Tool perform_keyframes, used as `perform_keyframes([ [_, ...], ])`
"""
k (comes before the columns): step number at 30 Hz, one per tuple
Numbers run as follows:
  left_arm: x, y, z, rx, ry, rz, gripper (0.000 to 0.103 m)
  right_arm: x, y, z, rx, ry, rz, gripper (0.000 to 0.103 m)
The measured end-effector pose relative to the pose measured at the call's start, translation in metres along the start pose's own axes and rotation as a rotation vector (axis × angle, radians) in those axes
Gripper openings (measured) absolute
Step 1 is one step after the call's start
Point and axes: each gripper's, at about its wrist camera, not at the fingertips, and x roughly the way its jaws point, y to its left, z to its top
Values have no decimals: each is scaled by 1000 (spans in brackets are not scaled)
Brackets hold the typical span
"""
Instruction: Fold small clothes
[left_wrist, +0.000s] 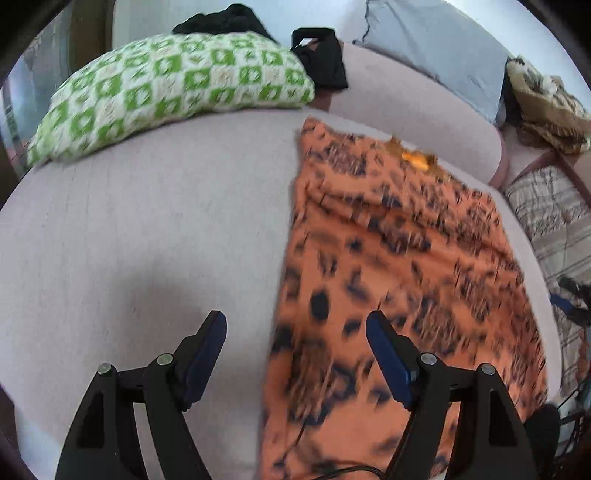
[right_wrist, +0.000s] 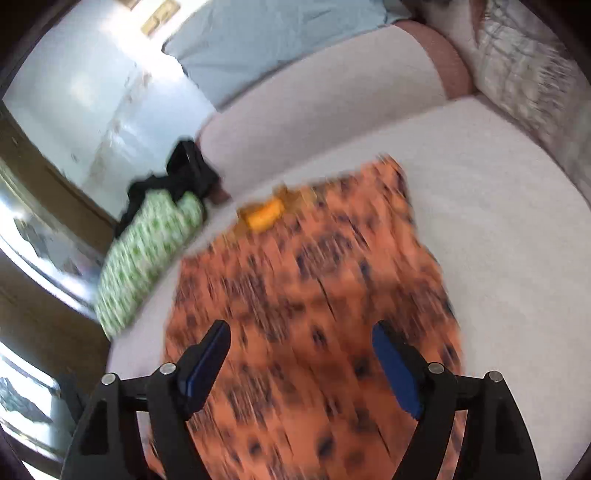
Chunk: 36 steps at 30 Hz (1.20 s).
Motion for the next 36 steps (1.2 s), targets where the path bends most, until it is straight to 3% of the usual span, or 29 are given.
perform_keyframes([
  [6, -3, 11, -37, -29, 64, -9, 79, -53, -64, -83, 42, 100, -148, 82],
  [11, -3, 4, -53, 17, 83, 30, 78, -56, -92, -111, 92, 130, -162, 82],
  [13, -8, 0, -54, 14, 80, -11, 77, -51, -96, -116, 119, 154, -145, 81],
  [14, -10, -2, -55, 20, 75, -24, 76, -54, -95, -119, 112, 152, -139, 79],
  [17, -13, -11, -59, 47, 63, -14, 76, -51, -88, -122, 103, 173, -103, 42],
  [20, -5, -10, -65, 36, 105, -5, 76, -50, -96, -123, 131, 171, -135, 43],
  [23, -7, -10, -66, 41, 96, -3, 76, -51, -96, -125, 143, 167, -94, 56],
  [25, -6, -11, -66, 54, 92, 0, 52, -48, -94, -126, 122, 175, -103, 56],
  [26, -5, -11, -65, 64, 100, 11, 17, -47, -94, -125, 124, 181, -103, 53],
  [27, -4, -9, -64, 62, 108, 19, 8, -47, -95, -125, 130, 183, -107, 34],
  [28, -4, -5, -62, 33, 116, -14, 7, -48, -97, -125, 137, 188, -109, 15],
  [29, -8, -2, -61, 7, 116, -34, 6, -50, -99, -125, 149, 193, -98, 6],
  [34, -59, 0, -51, -21, -5, -96, 6, -89, -97, -116, 159, 118, -92, 5],
  [36, -50, 3, -53, -26, 23, -78, 7, -96, -96, -114, 148, 115, -87, 5],
])
